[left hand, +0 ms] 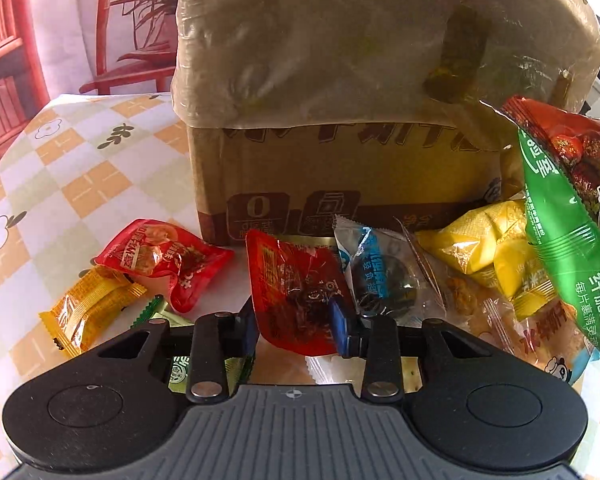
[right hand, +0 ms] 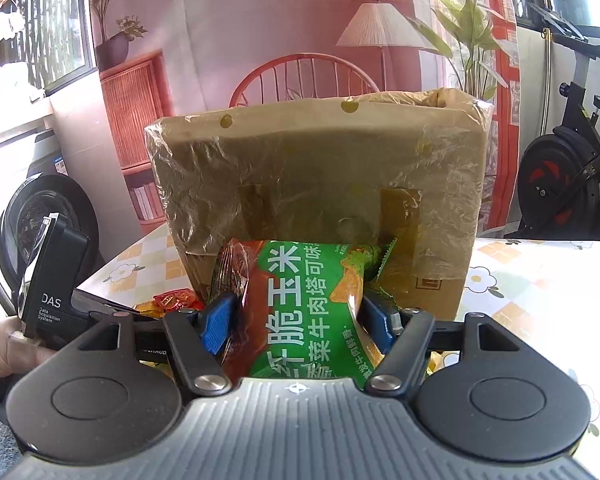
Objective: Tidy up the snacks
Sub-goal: 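Grasp the small red snack packet with the left gripper while the right holds the green bag, then lift both held snacks and carry them over the box opening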
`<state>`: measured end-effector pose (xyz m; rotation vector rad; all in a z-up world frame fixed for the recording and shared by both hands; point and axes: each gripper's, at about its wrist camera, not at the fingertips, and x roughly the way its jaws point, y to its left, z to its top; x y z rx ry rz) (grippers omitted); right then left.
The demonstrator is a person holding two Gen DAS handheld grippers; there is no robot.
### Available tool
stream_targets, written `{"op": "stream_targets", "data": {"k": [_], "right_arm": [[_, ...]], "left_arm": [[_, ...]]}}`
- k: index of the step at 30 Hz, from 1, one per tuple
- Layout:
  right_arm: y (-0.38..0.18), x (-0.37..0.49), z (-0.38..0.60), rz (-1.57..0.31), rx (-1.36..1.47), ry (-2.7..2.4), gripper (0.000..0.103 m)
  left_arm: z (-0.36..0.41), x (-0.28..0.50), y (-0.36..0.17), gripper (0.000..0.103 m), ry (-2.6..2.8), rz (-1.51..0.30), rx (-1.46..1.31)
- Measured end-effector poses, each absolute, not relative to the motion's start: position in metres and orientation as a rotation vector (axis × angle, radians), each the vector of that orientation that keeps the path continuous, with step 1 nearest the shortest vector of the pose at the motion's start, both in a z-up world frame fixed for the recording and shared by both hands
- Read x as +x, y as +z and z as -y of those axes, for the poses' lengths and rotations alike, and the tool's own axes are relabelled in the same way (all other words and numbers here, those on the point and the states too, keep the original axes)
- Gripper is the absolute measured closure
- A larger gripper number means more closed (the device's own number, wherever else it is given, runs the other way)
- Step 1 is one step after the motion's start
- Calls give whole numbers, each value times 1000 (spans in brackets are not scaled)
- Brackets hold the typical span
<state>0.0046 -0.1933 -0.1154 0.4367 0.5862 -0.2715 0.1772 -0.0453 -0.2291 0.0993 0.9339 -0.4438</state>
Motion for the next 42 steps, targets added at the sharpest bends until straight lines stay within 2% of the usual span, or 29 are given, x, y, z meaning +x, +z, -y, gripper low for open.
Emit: {"op": "stream_targets", "data": {"k": [2,4,5,8,18,28,35,42], "right_arm": [[-116,4,193,-587,442,-270,34],[-117,3,192,-589,446,-269,34],[-116,2,191,-589,448,-269,34],[-115,0,190,-589,446,-268,34],[-101,-3,175,-558,426,-233,34],[-35,2,179,-378,327,-199,34],[2,35,224,-277,248,-270,34],[-14,94,265,-291,158,-360,34]], "left_arm": [[45,180,-232,65,-441,-941,85],[44,178,-233,74,-440,-927,86],[43,177,-231,86,-435,-910,97],[40,166,-219,95,-451,-851,116],[-1,113,-155,95,-424,-653,116],[-16,90,-51,95,-400,-385,78],[33,119,-14,95,-430,-300,99],[73,178,-13,95,-429,-335,133]]}}
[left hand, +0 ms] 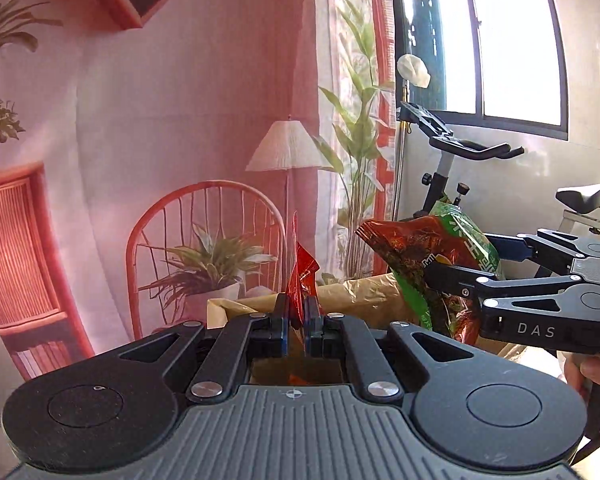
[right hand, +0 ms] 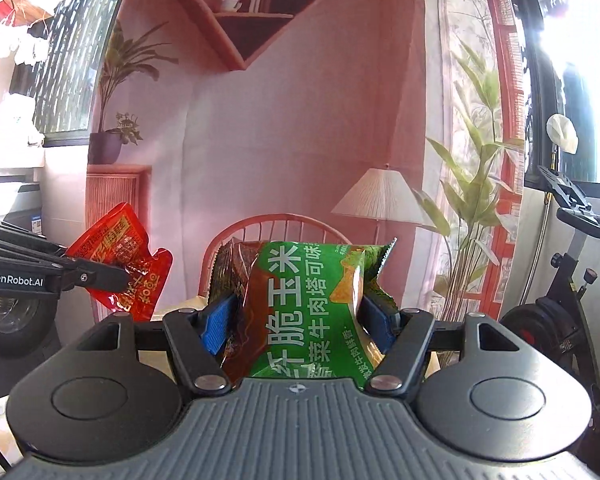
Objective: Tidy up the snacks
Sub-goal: 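Lift both held snacks and carry them over the box opening, then open both grippers to drop the snacks into the box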
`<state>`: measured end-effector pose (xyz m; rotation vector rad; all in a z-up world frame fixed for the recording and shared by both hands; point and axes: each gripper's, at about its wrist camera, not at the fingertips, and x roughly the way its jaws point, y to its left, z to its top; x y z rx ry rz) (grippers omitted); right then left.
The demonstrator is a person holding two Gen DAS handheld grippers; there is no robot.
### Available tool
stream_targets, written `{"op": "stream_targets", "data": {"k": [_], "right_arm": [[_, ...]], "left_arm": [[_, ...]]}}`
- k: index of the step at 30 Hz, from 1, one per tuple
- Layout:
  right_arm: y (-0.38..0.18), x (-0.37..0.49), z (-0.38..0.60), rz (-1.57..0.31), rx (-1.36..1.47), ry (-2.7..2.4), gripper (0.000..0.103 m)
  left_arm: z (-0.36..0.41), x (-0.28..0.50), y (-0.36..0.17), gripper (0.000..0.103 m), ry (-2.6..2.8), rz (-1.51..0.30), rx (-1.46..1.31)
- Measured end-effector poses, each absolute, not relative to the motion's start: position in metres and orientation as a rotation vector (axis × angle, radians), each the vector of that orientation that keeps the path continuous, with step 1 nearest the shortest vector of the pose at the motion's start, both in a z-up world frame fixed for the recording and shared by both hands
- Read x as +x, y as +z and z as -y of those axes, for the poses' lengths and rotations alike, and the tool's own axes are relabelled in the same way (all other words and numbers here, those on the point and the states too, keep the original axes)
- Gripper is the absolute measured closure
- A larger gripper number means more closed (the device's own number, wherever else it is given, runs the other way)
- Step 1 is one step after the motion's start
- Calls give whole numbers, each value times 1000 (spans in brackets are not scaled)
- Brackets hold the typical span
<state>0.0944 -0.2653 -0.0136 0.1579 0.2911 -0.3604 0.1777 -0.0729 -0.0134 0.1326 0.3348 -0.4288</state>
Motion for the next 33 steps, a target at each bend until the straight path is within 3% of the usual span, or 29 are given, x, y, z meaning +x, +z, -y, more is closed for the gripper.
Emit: {"op": "stream_targets", "data": {"k": [7,9,11,15,24,33], "right_arm": [[-46,132,282,-419,266,-372,29],[-52,131,285,-429,314,-352,29],[-55,129,287,-442,334,-351,17],[-52,119,289,-441,349,-346,15],[-27,70,280,-384,408,-319,15],[-33,14,251,-350,439,-311,15]], "left_arm": [[82,221,-37,90,-420,-448,88],[75,223,-44,66,-408,-463,75],[70,225,-48,62,-402,-469,55],[61,224,-49,55,-381,-497,44],[28,174,-24,53,-342,-469,20],[-11,107,-46,53,-271,-508,-10]]}}
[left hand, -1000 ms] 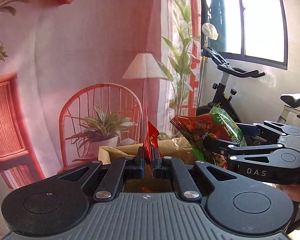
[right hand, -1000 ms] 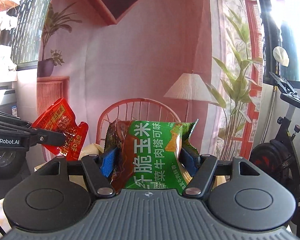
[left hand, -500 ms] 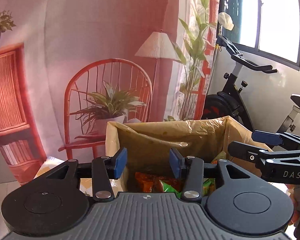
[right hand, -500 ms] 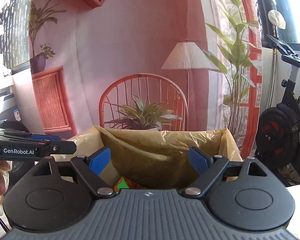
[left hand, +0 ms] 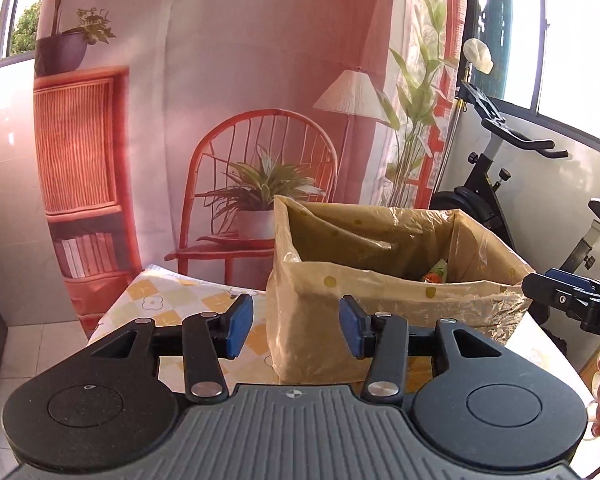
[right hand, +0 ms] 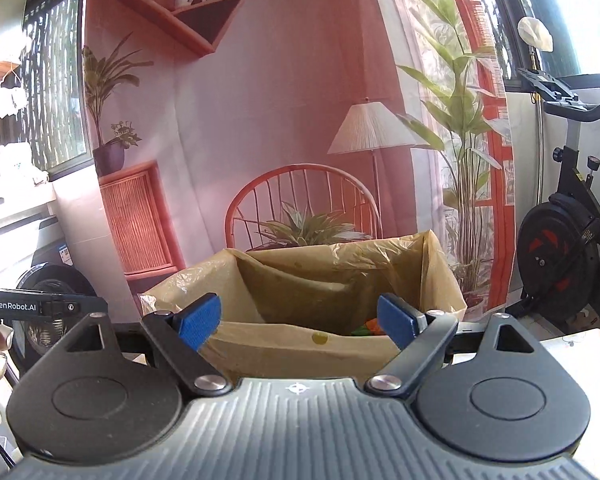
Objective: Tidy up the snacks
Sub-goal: 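Open both grippers to drop the snacks into the box, then grasp the yellow snack bag with the right gripper while the left grasps the orange-labelled biscuit packet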
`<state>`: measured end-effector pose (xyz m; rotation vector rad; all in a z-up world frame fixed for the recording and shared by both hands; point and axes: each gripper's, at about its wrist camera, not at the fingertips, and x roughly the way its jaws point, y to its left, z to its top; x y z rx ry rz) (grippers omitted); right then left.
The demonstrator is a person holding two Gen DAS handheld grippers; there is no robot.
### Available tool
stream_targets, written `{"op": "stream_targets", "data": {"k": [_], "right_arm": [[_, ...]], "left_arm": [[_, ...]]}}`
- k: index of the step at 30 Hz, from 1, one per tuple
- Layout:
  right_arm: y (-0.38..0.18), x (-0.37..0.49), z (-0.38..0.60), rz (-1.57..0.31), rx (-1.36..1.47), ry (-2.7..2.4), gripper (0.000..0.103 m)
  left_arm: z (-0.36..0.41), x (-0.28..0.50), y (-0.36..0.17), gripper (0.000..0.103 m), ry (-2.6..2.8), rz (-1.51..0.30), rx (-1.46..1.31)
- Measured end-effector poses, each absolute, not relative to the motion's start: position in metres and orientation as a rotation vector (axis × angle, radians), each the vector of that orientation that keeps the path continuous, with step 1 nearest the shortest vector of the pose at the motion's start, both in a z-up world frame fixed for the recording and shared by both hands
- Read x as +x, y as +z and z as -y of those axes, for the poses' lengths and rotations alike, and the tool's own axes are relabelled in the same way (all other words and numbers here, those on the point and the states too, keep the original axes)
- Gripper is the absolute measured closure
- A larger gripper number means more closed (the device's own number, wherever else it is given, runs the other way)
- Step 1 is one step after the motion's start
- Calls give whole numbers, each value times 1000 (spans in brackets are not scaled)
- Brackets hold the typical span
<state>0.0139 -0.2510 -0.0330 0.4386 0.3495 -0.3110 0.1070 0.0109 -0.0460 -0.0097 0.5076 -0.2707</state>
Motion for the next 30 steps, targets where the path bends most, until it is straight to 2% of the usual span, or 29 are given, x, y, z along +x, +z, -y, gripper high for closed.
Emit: {"op": "stream_targets", "data": {"k": [10,17,30], "right_arm": [[-84,-4,237,-508,490,-290,16],[-116,14,229,-685,494,-273,16],[-179,44,239,-883,539,-342,13]], "left_arm": [[-42,83,-96,53,-151,-611,-143],[-40,79,-113,53,-127,-650,-154],[-33,76,-140,54,-111,-728,-140]]}}
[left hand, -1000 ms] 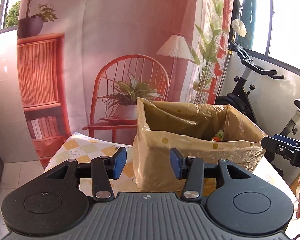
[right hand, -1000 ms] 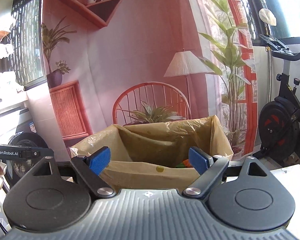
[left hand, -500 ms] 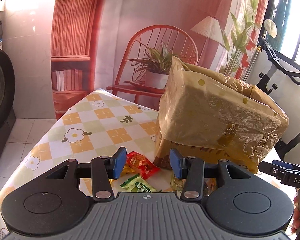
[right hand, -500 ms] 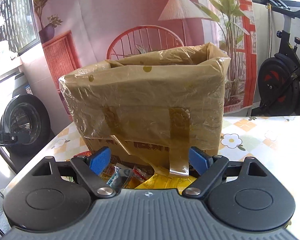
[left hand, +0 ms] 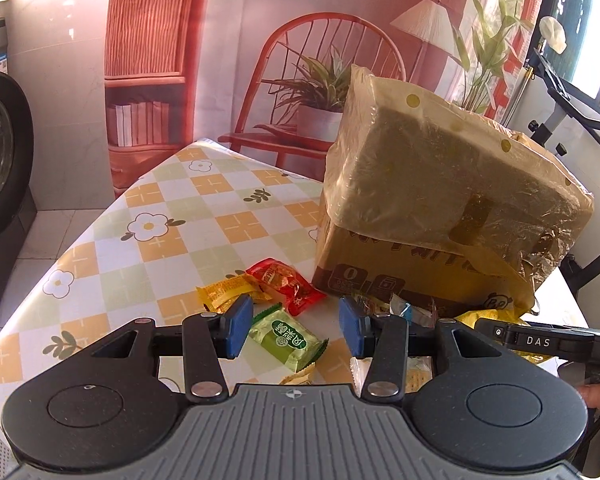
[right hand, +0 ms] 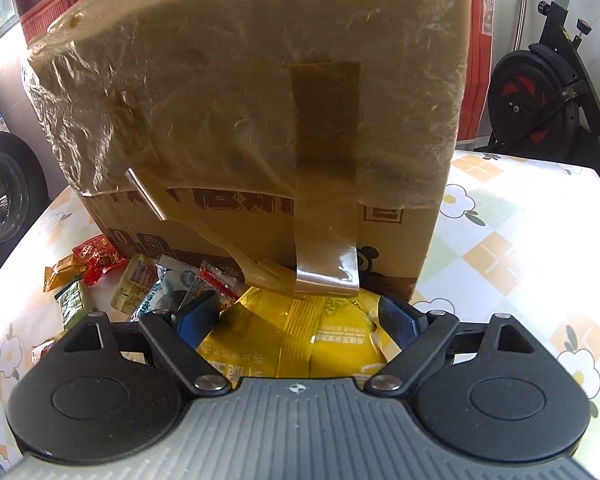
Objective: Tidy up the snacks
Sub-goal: 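Grasp the yellow snack bag with the right gripper while the left grasps the orange-labelled biscuit packet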
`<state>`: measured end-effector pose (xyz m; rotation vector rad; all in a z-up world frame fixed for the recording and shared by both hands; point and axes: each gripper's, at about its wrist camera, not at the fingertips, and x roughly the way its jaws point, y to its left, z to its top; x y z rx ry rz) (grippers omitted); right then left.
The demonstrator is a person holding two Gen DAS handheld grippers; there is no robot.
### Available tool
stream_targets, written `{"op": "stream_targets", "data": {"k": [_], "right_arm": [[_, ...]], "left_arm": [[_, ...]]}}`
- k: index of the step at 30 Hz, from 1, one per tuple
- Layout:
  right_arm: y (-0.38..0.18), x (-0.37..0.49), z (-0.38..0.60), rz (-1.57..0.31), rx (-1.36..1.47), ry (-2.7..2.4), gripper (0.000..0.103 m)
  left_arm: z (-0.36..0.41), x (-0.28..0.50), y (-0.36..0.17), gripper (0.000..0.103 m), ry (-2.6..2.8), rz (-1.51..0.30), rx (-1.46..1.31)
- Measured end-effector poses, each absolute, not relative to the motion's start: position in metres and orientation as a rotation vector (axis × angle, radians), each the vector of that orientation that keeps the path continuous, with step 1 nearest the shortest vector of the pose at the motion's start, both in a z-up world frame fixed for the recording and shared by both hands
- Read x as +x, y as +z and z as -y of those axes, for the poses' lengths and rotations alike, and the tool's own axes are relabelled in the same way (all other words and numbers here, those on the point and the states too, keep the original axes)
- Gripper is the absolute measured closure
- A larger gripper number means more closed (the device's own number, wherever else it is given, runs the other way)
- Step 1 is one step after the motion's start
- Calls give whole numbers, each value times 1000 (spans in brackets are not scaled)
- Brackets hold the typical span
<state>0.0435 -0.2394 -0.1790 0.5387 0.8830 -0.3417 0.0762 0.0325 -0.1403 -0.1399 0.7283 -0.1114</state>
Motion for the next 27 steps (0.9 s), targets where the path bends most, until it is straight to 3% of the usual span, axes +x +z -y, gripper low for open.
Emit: {"op": "stream_targets", "data": {"k": [9,16,27], "right_arm": [[-196,33,246,-880,714,-363,4],[-181,14,247,-779,759,-337,28],[-160,4,223,-696,777,-241,30]], "left_arm": [[-32,74,-178,53,-144,-842,-157],[-24,72,-198,52,-169,-934,-173],[-9,79,-228,46,-135,-1009,-143]]}}
